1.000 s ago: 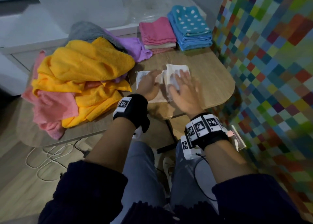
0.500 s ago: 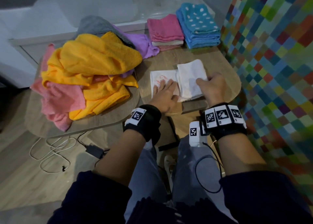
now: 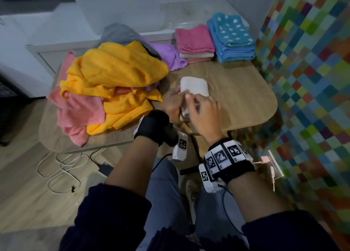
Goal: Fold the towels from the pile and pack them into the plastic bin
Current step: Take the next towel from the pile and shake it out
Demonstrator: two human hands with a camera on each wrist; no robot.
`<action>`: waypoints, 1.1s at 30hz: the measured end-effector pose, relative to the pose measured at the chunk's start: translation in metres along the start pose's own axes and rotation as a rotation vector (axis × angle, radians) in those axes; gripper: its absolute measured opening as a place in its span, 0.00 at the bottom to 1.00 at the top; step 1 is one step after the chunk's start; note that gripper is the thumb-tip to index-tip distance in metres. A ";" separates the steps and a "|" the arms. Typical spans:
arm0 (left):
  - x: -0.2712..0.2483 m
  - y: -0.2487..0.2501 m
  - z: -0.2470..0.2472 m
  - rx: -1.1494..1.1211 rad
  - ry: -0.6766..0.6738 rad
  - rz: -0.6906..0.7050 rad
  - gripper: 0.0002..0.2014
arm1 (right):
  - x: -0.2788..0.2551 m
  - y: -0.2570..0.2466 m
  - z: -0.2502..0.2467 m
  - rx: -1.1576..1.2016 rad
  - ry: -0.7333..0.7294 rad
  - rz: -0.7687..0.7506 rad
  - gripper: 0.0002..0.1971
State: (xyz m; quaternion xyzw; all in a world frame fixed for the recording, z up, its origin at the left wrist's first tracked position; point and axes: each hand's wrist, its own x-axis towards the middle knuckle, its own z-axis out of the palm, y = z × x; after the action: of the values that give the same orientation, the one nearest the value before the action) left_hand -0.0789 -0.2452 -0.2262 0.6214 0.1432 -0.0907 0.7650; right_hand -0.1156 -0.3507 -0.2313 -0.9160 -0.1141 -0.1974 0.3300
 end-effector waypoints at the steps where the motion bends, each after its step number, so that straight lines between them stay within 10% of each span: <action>1: 0.003 -0.001 0.000 0.043 0.023 0.026 0.14 | 0.000 0.005 0.000 0.078 0.017 0.000 0.21; 4: 0.006 -0.003 -0.001 0.111 0.038 0.045 0.14 | 0.006 0.018 0.002 0.153 0.016 -0.039 0.19; 10: 0.007 -0.001 -0.003 0.332 0.149 0.127 0.19 | 0.004 0.032 0.011 -0.230 -0.448 -0.003 0.26; 16: 0.010 -0.005 -0.008 1.057 0.304 0.207 0.22 | 0.006 0.033 0.008 -0.356 -0.533 -0.029 0.27; 24: 0.012 -0.005 0.008 1.258 0.253 0.174 0.23 | 0.021 0.039 -0.003 -0.099 -0.512 -0.026 0.21; 28: 0.014 -0.004 0.007 1.025 0.214 0.278 0.13 | 0.031 0.044 -0.011 0.029 -0.288 0.106 0.16; 33: 0.011 0.002 0.007 0.523 0.199 0.482 0.17 | 0.056 0.039 -0.025 0.436 -0.341 0.554 0.16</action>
State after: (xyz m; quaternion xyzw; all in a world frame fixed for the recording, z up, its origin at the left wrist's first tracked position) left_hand -0.0672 -0.2515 -0.2268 0.8177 0.0384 0.1194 0.5618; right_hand -0.0591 -0.3915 -0.2108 -0.8403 0.0451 0.0832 0.5338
